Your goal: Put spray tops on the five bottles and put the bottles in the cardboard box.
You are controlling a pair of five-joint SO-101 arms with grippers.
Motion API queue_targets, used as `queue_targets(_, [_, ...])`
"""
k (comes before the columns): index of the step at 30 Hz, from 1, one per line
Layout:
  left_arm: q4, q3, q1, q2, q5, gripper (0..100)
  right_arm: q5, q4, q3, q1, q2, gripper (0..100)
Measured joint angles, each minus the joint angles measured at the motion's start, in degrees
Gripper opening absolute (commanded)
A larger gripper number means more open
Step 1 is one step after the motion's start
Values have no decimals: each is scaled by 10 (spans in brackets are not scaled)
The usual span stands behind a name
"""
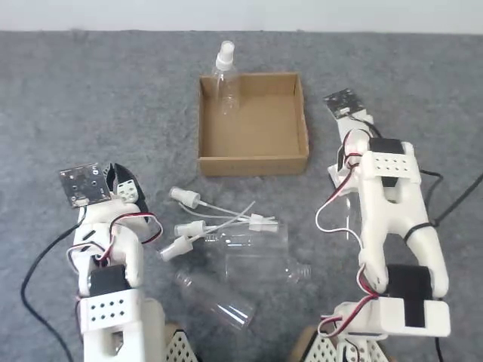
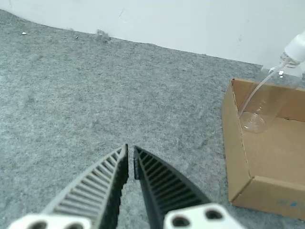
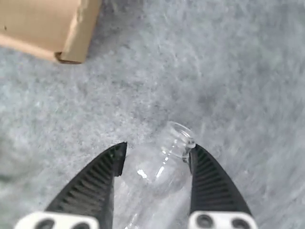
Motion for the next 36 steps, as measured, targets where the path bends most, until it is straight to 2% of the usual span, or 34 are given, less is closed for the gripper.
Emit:
queue_targets(3, [0,0,0,0,0,16,19,0,0,-17,0,102])
queue_targets(8, [0,0,0,0,0,16,25,0,0,-47,7,243])
queue_targets(11, [0,0,0,0,0,16,25,0,0,-48,38,292])
queue_targets(17, [0,0,0,0,0,16,25,3,0,-49,50,298])
queue_targets(20, [0,0,0,0,0,16,24,37,-3,-48,50,298])
queue_targets(26, [0,0,0,0,0,16,-39,101,-60,-49,50,297])
queue_targets(36, [0,0,0,0,0,16,-131,111,-65,-48,49,296])
